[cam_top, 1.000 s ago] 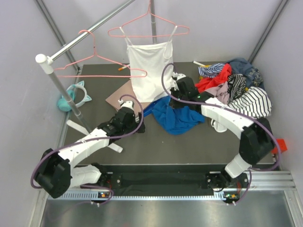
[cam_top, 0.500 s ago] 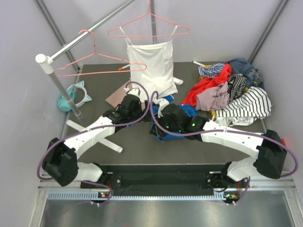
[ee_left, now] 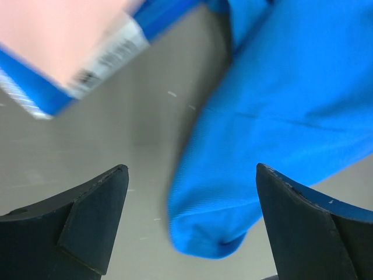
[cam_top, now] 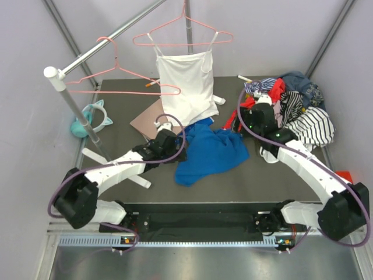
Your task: Place the tank top on the hanger
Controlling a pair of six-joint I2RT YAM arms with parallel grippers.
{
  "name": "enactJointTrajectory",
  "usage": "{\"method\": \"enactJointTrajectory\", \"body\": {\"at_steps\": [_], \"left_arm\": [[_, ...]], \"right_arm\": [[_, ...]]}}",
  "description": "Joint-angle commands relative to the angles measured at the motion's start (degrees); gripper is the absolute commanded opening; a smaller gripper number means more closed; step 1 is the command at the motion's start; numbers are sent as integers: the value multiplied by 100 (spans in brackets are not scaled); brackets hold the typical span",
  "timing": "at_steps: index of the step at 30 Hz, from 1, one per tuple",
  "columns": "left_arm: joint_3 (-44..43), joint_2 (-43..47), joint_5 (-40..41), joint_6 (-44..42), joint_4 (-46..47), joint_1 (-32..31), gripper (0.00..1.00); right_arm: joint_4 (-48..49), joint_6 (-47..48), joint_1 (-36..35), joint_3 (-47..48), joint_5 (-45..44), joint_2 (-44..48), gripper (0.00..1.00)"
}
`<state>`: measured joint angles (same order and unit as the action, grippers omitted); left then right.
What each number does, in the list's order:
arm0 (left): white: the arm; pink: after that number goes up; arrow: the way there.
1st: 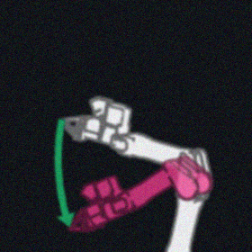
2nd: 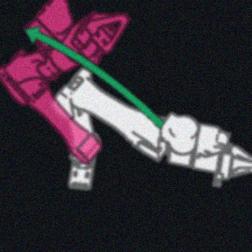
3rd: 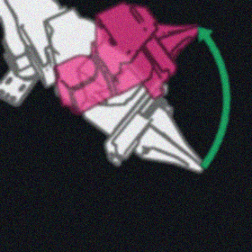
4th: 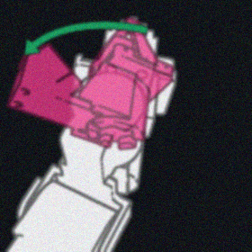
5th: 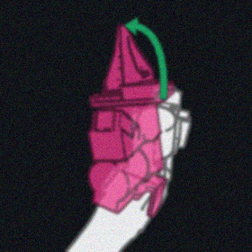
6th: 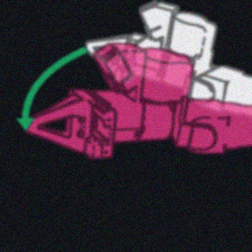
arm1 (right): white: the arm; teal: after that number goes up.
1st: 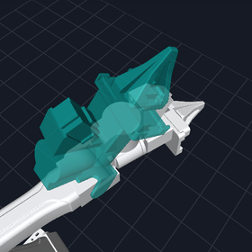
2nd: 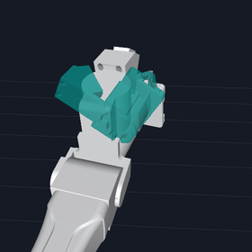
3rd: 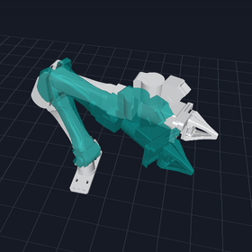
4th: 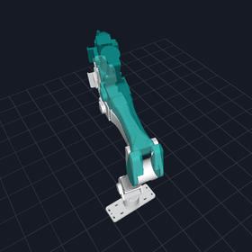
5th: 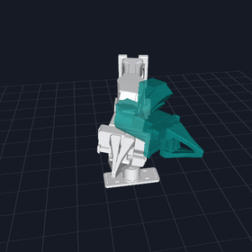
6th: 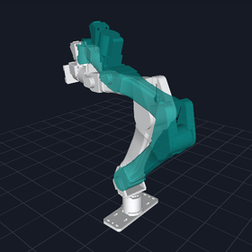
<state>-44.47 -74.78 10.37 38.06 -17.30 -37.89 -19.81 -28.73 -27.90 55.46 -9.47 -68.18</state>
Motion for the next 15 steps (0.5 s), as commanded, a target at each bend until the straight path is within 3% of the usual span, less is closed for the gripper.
{"method": "enactJointTrajectory", "body": {"at_steps": [1, 7, 15], "left_arm": [[-176, -536, -105, 447, 666, -412, 95], [-115, -915, 184, 869, 544, -570, 90], [-53, -1020, 431, 747, 885, -570, 85]], "right_arm": [[48, 561, 267, 183, -2, -651, 73], [171, 456, 303, 597, 718, -1250, 74], [171, 61, 268, 0, 912, -1312, 72]]}}
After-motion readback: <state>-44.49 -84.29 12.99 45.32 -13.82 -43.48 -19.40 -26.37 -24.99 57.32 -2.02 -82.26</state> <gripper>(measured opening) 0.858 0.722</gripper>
